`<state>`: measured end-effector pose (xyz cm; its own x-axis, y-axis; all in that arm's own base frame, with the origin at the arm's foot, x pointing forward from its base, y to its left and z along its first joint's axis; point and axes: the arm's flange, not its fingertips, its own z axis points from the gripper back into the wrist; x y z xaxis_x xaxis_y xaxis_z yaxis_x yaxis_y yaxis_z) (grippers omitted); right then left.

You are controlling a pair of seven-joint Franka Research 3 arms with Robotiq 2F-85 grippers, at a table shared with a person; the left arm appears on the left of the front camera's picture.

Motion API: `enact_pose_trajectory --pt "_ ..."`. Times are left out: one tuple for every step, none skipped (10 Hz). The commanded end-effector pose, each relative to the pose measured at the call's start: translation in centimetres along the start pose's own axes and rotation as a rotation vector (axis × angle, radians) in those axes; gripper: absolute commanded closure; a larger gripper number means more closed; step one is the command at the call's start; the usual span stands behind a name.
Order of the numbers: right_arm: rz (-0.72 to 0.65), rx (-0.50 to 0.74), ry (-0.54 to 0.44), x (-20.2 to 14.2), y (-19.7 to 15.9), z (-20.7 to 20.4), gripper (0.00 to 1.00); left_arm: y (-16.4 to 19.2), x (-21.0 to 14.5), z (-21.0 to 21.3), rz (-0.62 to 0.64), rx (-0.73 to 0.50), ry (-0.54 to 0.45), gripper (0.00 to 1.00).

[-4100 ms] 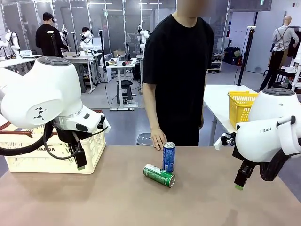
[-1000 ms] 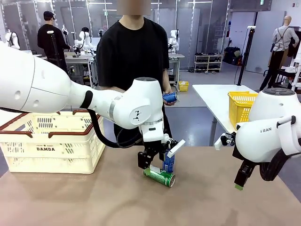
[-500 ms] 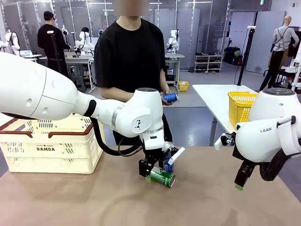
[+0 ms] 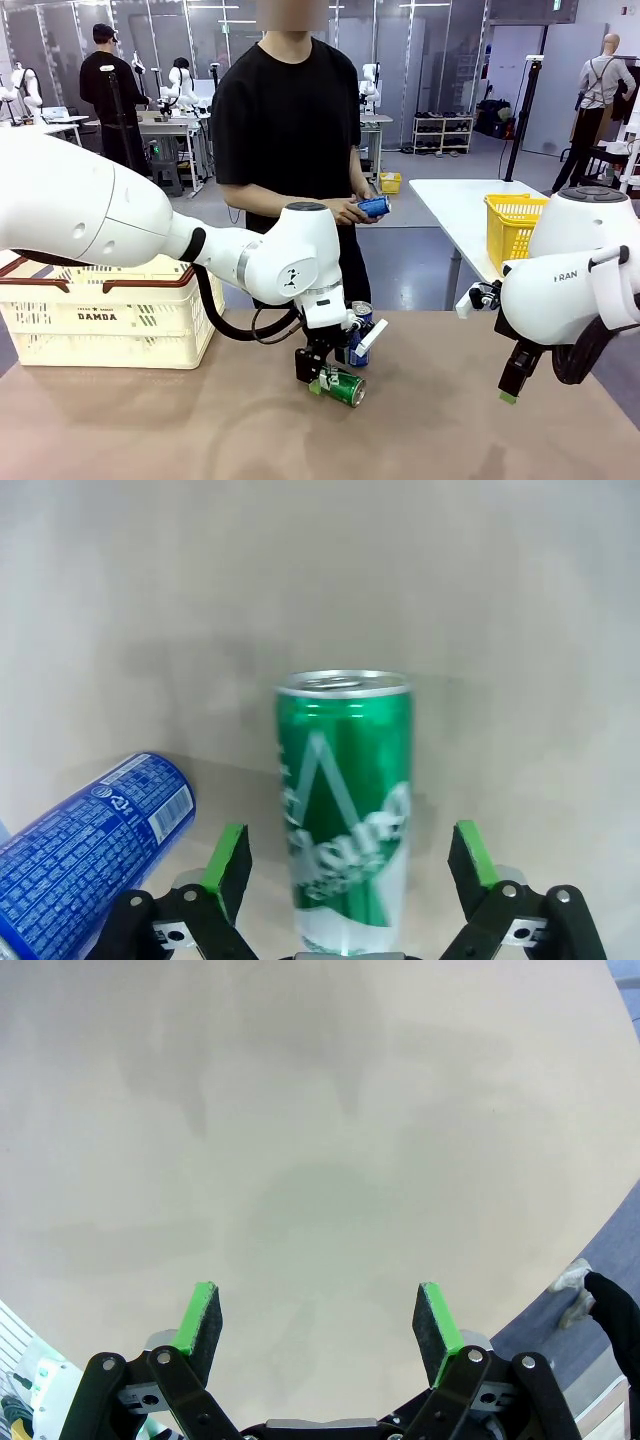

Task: Place the drinks into the Shopping basket.
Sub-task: Pick up one drink and place it into the Shopping basket.

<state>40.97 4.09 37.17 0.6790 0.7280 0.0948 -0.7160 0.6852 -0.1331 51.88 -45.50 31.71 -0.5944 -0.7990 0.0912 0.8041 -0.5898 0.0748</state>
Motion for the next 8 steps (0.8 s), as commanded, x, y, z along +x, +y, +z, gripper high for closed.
enact_pose_trajectory --pt "-0.001 -0.001 0.003 -0.1 0.0 0.1 0.04 0.5 -0.5 -0.7 0.010 -0.001 -0.026 0.00" --pt "-0.001 -0.001 0.003 -0.1 0.0 0.1 0.04 0.5 -0.6 -0.9 0.011 -0.003 -0.032 0.00" --pt "-0.001 -0.001 0.003 -0.1 0.0 0.1 0.04 0.4 -0.8 -1.0 0.020 -0.007 -0.040 0.00" --pt "-0.001 -0.001 0.003 -0.1 0.0 0.1 0.04 0.2 -0.8 -0.9 0.021 -0.004 -0.044 0.00" --pt "-0.001 -0.001 0.003 -0.1 0.0 0.1 0.04 0.1 -0.9 -0.8 0.022 -0.002 -0.050 0.00" --pt "-0.001 -0.001 0.003 -0.1 0.0 0.1 0.04 -0.2 -1.0 -0.9 0.023 -0.001 -0.048 0.10" --pt "-0.001 -0.001 0.003 -0.1 0.0 0.1 0.04 -0.5 -0.9 -1.0 0.016 -0.007 -0.061 0.18" --pt "-0.001 -0.001 0.003 -0.1 0.0 0.1 0.04 -0.7 -0.8 -1.0 0.019 -0.001 -0.068 0.28"
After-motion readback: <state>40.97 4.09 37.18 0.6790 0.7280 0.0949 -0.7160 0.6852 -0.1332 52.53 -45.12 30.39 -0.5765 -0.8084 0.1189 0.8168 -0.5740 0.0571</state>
